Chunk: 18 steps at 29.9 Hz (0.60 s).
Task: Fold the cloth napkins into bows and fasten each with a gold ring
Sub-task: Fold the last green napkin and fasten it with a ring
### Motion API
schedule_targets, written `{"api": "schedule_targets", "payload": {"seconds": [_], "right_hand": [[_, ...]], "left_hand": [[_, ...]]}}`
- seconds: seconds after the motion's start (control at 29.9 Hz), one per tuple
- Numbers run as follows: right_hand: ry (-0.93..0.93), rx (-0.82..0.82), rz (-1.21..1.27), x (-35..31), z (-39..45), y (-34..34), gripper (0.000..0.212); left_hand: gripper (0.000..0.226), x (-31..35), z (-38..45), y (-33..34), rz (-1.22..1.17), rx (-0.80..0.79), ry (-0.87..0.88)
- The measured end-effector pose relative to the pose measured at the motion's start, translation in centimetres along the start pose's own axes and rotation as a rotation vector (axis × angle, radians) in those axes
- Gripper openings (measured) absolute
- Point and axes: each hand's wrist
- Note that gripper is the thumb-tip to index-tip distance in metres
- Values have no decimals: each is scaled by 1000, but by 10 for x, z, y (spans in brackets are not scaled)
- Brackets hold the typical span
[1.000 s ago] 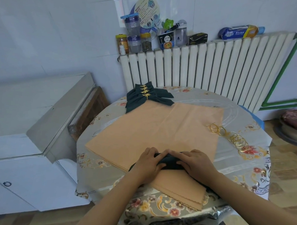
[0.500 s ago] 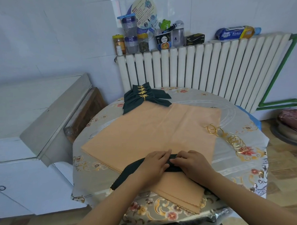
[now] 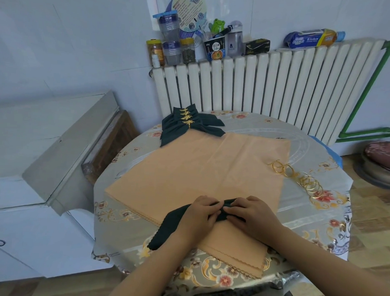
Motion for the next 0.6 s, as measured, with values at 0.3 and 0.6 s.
{"api": "schedule_targets", "payload": {"seconds": [0.3, 0.6], "right_hand": [[116, 19, 19, -9, 5, -3, 29], [269, -14, 82, -17, 4, -12, 33]], "left_hand": [[49, -5, -1, -3, 270, -143, 153], [31, 1, 19, -3, 75, -68, 13]]}}
Point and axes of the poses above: each hand's wrist, its own z-axis towards the middle knuckle, its own y-axis out of the palm, x = y × z
